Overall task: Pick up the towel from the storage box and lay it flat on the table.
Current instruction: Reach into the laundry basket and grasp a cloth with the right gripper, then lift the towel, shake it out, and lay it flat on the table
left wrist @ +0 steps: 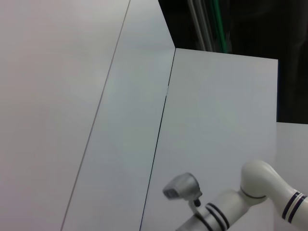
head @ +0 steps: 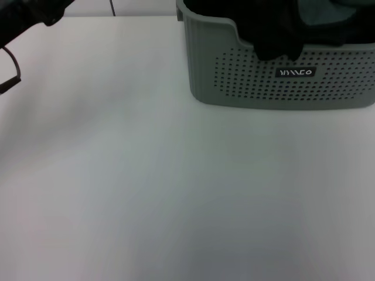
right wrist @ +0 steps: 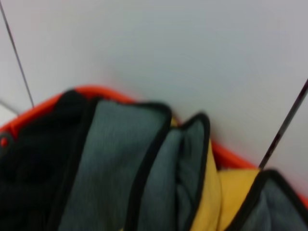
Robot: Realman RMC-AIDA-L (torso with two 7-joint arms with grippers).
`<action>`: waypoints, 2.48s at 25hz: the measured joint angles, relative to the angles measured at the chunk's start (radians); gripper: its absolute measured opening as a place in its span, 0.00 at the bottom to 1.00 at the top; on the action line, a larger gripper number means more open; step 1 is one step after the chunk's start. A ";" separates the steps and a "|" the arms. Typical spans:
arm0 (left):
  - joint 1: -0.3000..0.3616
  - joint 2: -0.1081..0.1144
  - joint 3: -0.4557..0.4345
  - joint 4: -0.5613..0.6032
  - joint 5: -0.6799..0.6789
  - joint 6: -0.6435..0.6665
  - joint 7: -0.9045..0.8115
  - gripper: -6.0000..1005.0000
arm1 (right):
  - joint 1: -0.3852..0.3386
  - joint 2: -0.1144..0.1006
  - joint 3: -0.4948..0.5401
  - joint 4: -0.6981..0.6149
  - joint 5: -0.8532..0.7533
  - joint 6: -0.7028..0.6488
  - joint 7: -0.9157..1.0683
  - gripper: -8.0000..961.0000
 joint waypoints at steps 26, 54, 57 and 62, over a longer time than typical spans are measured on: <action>0.014 -0.003 0.000 -0.025 -0.009 -0.004 0.039 0.38 | 0.010 -0.002 0.022 0.139 0.066 0.024 -0.021 0.44; 0.066 0.003 -0.051 -0.030 -0.015 0.036 0.031 0.38 | -0.446 0.077 0.116 -0.265 1.196 -0.016 -0.655 0.01; 0.071 0.006 -0.054 -0.030 -0.035 0.054 0.033 0.38 | -0.457 0.062 0.166 -0.262 1.344 -0.122 -0.705 0.01; 0.075 0.024 -0.055 -0.028 -0.078 0.107 0.031 0.38 | -0.445 0.044 0.196 -0.261 1.477 -0.259 -0.732 0.01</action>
